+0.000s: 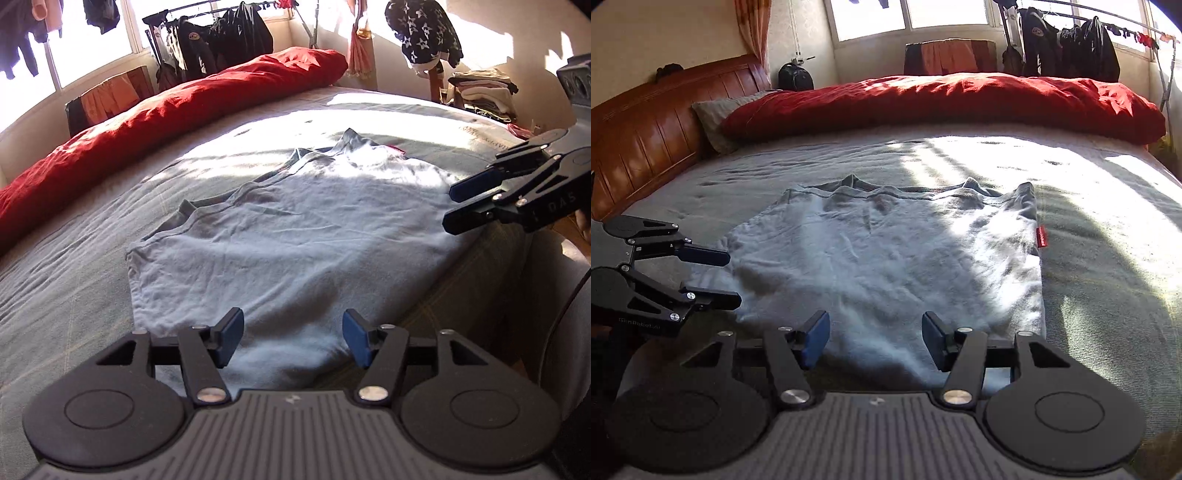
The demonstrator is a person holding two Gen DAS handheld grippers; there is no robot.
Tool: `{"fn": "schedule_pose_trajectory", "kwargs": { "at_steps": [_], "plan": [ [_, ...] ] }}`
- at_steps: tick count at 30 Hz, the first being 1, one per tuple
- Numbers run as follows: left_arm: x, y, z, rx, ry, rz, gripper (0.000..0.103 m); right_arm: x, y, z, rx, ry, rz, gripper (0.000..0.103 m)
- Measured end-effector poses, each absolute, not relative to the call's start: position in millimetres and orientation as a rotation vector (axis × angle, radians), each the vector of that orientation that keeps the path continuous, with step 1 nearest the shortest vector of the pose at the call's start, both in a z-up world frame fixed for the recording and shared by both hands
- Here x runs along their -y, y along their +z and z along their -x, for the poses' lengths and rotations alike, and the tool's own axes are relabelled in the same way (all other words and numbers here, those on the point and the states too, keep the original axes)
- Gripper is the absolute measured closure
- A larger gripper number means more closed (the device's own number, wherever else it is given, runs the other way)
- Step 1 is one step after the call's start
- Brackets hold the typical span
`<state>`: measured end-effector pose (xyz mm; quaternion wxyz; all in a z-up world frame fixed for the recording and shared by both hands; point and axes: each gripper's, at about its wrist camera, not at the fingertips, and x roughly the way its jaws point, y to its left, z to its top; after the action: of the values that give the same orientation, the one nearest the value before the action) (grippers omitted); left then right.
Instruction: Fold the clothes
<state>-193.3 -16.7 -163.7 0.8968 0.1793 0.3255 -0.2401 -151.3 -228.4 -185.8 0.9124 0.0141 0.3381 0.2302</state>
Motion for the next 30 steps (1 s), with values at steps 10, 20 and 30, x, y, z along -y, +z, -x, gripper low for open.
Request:
{"fn": "schedule_pose_trajectory", "kwargs": {
  "at_steps": [10,20,30],
  "plan": [
    [-6,-189,172,-0.774,-0.385,-0.135,0.029,246,-196,145,-0.724,0.398,-0.066,0.021],
    [9,-170,145,-0.699,-0.396,-0.091,0.028,234,-182,123,-0.653,0.39,-0.024,0.015],
    [-7,-196,103,-0.756,-0.299,-0.062,0.027,240,-210,64,-0.724,0.316,-0.048,0.014]
  ]
}}
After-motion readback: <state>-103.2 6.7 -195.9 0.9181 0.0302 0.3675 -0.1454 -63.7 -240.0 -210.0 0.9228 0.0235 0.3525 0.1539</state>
